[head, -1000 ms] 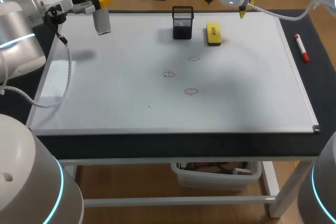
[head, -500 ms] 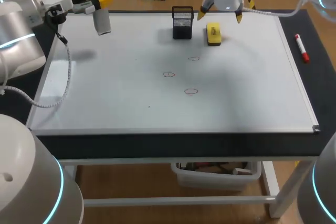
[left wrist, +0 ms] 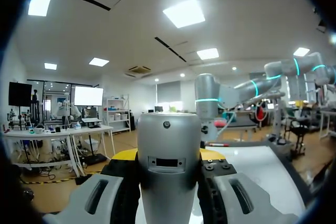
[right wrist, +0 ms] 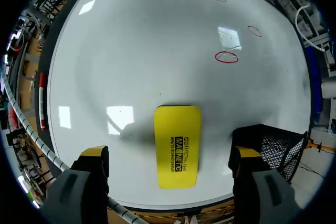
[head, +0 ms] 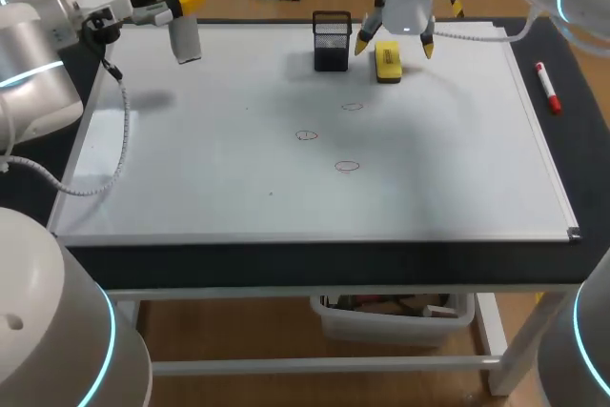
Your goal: Pick up the inspection probe, press it on each red-marked spot on the whiteboard one by one, put down the probe, pick up the eraser, and wipe off all the red marks.
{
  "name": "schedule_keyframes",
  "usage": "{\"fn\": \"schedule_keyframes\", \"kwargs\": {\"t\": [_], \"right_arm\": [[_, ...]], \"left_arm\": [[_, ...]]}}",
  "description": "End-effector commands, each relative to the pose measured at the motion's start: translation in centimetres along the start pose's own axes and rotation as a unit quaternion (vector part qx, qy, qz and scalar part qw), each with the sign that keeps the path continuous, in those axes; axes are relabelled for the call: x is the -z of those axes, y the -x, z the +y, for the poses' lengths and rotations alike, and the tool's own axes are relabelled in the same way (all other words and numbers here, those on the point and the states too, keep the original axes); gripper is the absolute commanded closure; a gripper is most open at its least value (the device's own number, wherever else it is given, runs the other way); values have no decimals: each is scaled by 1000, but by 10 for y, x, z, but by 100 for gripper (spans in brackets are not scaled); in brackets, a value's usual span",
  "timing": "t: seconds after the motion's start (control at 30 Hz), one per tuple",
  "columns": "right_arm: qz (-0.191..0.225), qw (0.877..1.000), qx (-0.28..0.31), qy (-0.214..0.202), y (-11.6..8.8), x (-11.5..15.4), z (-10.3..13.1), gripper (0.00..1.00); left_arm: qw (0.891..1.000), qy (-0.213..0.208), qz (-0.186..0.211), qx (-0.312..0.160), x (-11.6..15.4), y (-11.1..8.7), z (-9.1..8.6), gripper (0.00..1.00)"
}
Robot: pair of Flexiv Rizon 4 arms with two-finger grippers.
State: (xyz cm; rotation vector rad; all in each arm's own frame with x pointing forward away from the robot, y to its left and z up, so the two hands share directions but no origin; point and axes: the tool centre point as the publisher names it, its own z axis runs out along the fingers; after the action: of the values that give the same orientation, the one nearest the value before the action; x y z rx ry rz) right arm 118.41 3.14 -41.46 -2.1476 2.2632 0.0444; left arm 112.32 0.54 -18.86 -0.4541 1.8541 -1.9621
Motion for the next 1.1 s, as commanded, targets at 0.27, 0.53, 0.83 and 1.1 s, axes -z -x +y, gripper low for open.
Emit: {"fn": "schedule_keyframes", "kwargs": {"t": [0.27, 0.53, 0.83, 1.1], "right_arm": [[14, 1000, 5, 7, 4, -7, -6, 0], [19, 1000, 8, 7, 4, -9, -9, 35], [16, 1000, 2, 10, -1, -10, -8, 100], [12, 1000, -15, -7, -9, 16, -3, 100]], "left_arm": [[1000, -1, -3, -1, 0, -1, -1, 100], [1000, -1, -3, -1, 0, -1, -1, 100], [1000, -1, -3, -1, 0, -1, -1, 100], [1000, -1, -3, -1, 0, -1, -1, 100]]}}
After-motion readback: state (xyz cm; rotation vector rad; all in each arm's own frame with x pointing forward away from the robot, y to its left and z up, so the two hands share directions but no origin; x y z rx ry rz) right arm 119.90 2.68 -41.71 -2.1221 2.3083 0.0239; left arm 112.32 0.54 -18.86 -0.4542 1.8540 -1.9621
